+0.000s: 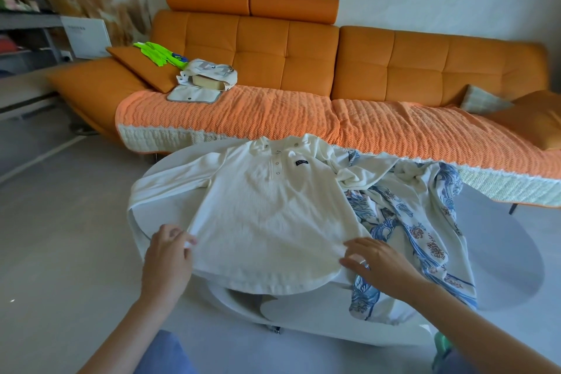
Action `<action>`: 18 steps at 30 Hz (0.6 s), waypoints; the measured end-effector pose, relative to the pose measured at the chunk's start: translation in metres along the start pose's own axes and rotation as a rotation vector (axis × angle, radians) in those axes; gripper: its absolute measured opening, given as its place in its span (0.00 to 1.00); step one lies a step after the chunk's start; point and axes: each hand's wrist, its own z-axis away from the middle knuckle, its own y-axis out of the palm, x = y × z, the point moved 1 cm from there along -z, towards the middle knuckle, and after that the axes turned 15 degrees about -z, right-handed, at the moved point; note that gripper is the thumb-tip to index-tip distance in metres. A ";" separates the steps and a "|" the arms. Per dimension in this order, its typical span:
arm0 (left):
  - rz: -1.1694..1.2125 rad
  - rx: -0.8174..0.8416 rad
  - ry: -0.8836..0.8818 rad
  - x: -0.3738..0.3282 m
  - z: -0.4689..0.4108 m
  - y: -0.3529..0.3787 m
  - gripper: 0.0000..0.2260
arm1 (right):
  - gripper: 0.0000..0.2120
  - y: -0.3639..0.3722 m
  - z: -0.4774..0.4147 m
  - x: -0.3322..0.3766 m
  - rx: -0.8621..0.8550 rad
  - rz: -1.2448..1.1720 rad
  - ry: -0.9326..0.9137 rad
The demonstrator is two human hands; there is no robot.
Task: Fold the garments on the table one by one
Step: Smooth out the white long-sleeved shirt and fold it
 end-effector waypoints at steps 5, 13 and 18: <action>-0.153 0.418 0.311 -0.032 -0.007 0.019 0.21 | 0.47 0.011 -0.011 -0.002 0.064 0.000 0.063; -0.154 0.270 0.243 -0.049 -0.030 0.026 0.22 | 0.40 0.008 -0.026 0.000 0.025 0.040 0.080; -0.282 0.479 0.247 -0.041 -0.032 0.045 0.28 | 0.48 0.022 -0.034 -0.014 0.177 0.084 0.145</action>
